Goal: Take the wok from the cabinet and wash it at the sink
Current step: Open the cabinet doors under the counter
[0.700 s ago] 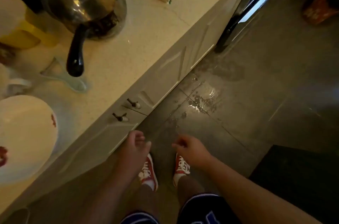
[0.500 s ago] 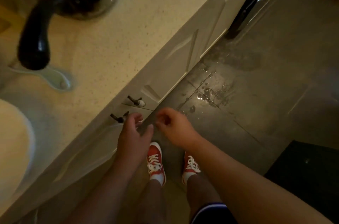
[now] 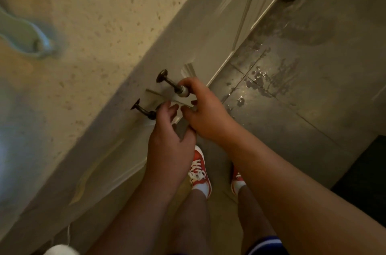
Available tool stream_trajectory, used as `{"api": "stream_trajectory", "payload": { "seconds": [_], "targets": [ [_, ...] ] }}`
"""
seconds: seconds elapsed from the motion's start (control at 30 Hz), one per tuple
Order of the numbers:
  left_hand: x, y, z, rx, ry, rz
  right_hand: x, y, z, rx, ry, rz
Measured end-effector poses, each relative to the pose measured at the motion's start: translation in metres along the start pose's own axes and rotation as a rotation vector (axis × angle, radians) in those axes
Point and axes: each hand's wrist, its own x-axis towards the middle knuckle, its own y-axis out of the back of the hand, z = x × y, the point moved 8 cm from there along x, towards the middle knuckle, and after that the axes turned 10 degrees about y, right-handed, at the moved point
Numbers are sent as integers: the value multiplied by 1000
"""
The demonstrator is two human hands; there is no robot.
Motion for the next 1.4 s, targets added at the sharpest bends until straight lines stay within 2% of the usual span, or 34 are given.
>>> {"api": "stream_trajectory", "payload": {
  "seconds": [0.33, 0.43, 0.73, 0.9, 1.07, 1.13, 1.23, 1.4],
  "targets": [
    [-14, 8, 14, -73, -127, 50, -35, 13, 9, -29, -13, 189],
    [-22, 7, 23, -39, -215, 23, -50, 18, 13, -44, -57, 219],
    [-57, -39, 38, 71, -367, -249, -103, 56, 29, -121, -210, 468],
    [-72, -57, 56, 86, -469, -355, -121, 85, 33, -175, -185, 557],
    [-91, -76, 107, 178, -798, -363, -149, 116, 49, -57, -206, 733],
    [-94, -88, 128, 314, -949, -313, -162, 123, 63, 59, -261, 799],
    [-92, -110, 150, 508, -1083, -232, -184, 129, 84, 235, -334, 888],
    [-98, -140, 171, 579, -1247, -148, -202, 146, 101, 258, -369, 873]
  ]
}}
